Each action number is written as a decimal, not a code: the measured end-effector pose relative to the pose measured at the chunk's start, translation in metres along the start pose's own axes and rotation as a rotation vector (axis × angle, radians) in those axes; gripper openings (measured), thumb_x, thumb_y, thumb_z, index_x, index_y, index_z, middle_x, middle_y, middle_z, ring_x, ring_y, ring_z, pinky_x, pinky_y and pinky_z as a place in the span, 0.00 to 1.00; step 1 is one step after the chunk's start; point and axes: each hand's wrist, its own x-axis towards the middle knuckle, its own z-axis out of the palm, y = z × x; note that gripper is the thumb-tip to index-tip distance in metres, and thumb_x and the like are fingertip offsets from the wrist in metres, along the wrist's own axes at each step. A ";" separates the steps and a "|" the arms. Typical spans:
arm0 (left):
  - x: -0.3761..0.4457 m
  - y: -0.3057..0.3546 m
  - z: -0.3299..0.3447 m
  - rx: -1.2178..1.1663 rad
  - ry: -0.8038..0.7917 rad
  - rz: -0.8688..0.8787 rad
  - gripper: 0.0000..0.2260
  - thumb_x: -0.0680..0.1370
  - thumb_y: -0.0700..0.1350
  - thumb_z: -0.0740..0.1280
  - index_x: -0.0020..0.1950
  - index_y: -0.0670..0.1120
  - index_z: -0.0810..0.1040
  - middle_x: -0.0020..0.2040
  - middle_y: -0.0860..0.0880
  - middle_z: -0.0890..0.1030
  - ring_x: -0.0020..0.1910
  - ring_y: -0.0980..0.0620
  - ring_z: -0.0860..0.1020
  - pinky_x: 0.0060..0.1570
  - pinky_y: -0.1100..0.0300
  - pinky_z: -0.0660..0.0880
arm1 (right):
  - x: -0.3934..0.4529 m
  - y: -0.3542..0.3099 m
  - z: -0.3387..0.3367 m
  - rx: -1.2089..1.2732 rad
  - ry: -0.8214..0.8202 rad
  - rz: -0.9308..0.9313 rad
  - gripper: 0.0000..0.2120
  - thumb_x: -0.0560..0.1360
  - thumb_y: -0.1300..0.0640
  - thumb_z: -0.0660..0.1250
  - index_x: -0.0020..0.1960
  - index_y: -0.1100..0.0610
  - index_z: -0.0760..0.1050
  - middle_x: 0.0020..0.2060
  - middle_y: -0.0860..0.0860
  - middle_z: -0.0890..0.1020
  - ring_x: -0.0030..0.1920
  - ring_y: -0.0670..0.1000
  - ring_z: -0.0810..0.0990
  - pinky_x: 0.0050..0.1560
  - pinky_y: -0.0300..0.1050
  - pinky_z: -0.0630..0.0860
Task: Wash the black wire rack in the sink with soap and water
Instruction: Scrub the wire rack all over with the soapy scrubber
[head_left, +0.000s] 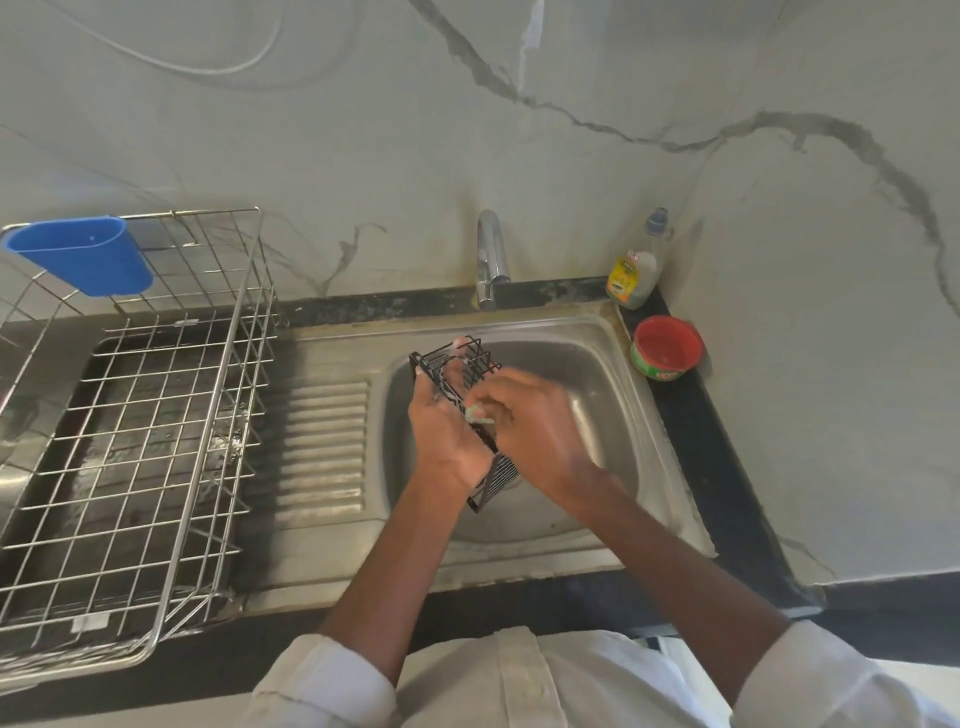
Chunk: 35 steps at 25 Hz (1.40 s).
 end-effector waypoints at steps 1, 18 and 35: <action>0.000 -0.001 -0.002 -0.004 -0.018 0.003 0.25 0.87 0.63 0.54 0.54 0.48 0.85 0.47 0.48 0.83 0.42 0.51 0.84 0.44 0.60 0.82 | 0.003 -0.003 0.003 0.011 -0.015 0.001 0.12 0.72 0.74 0.71 0.47 0.59 0.86 0.42 0.51 0.86 0.41 0.49 0.83 0.40 0.51 0.83; 0.005 0.014 0.000 -0.155 -0.027 -0.013 0.31 0.83 0.72 0.51 0.61 0.51 0.84 0.69 0.36 0.77 0.70 0.34 0.75 0.66 0.38 0.77 | -0.025 0.019 -0.003 -0.052 0.240 0.073 0.08 0.76 0.67 0.74 0.52 0.57 0.87 0.48 0.49 0.87 0.46 0.44 0.84 0.47 0.40 0.83; -0.010 0.011 0.008 0.115 -0.042 0.022 0.34 0.83 0.73 0.50 0.55 0.50 0.87 0.60 0.41 0.86 0.52 0.42 0.86 0.53 0.47 0.82 | 0.016 0.009 -0.013 0.026 0.077 0.155 0.08 0.75 0.65 0.75 0.51 0.55 0.87 0.44 0.47 0.87 0.38 0.36 0.81 0.44 0.31 0.80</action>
